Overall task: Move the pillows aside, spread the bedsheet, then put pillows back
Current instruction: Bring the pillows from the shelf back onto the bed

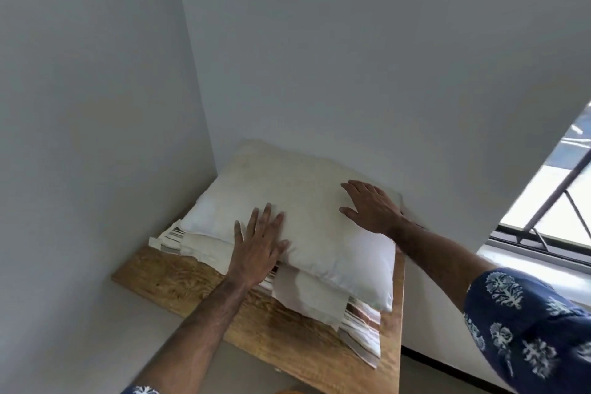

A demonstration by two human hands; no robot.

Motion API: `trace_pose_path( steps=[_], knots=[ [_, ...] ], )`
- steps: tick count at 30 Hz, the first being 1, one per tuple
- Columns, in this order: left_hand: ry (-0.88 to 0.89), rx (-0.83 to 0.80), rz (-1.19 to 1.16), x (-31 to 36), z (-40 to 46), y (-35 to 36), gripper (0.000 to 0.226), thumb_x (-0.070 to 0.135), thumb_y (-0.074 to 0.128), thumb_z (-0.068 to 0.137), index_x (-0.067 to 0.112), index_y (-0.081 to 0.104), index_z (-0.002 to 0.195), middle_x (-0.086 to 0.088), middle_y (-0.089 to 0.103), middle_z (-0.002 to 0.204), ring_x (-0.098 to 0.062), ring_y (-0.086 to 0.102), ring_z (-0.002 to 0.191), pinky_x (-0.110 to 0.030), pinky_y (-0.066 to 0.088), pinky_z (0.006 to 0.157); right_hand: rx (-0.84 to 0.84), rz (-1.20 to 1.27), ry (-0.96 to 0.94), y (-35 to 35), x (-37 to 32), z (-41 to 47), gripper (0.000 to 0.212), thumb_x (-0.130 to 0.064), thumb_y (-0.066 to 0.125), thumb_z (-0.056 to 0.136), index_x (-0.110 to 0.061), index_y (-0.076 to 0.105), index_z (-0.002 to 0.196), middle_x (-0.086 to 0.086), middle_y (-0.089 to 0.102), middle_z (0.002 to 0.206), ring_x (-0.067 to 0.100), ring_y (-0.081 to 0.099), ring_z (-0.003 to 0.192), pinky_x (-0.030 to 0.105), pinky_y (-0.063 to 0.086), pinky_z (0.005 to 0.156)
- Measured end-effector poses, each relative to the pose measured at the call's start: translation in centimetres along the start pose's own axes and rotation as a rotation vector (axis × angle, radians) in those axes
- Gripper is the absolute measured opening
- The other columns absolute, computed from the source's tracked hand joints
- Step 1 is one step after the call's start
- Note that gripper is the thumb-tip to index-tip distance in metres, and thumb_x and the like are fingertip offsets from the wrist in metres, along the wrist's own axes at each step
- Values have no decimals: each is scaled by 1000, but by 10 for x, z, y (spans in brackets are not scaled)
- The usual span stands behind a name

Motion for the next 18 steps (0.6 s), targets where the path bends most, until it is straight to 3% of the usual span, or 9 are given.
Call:
trace_pose_path(
  steps=[3, 9, 13, 16, 18],
  knots=[
    [-16, -54, -22, -2, 2, 25, 75, 71, -9, 94, 37, -3, 161, 6, -6, 169, -24, -3, 156, -65, 17, 119, -53, 45, 18, 8, 10, 33, 67, -53, 44, 101, -19, 27, 156, 5, 31, 162, 27, 31, 147, 42, 28, 119],
    [-61, -77, -2, -5, -2, 63, 70, 71, -4, 96, 41, -5, 159, 11, -9, 168, -19, -12, 155, -60, 3, 121, -107, 201, 103, 21, 33, 97, 69, -61, 45, 98, -19, 35, 152, 8, 40, 155, 32, 42, 138, 46, 35, 113],
    [-89, -95, 23, -7, -2, 75, 66, 67, 6, 101, 40, -1, 160, 10, -2, 169, -19, -8, 156, -61, 8, 121, -140, 410, 160, 25, 39, 139, 79, -68, 50, 92, -13, 40, 148, 13, 46, 150, 32, 45, 137, 47, 36, 114],
    [-105, -96, 11, -5, -2, 79, 66, 67, 8, 101, 41, -5, 160, 11, -9, 169, -16, -16, 155, -61, 6, 123, -171, 567, 182, 22, 32, 169, 90, -72, 52, 89, -7, 37, 149, 15, 45, 152, 30, 47, 137, 42, 37, 113],
    [-125, -102, 3, -3, -4, 76, 66, 67, 9, 100, 42, -8, 159, 13, -13, 168, -15, -19, 154, -59, 4, 123, -216, 588, 188, 17, 28, 181, 91, -74, 52, 88, -5, 41, 147, 14, 47, 151, 29, 48, 136, 36, 38, 104]
  ],
)
Point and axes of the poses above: each hand's wrist, its own z-axis towards the middle knuckle, its own y-axis out of the palm, x = y × z, the point moved 6 cm from there along z, towards the middle knuckle
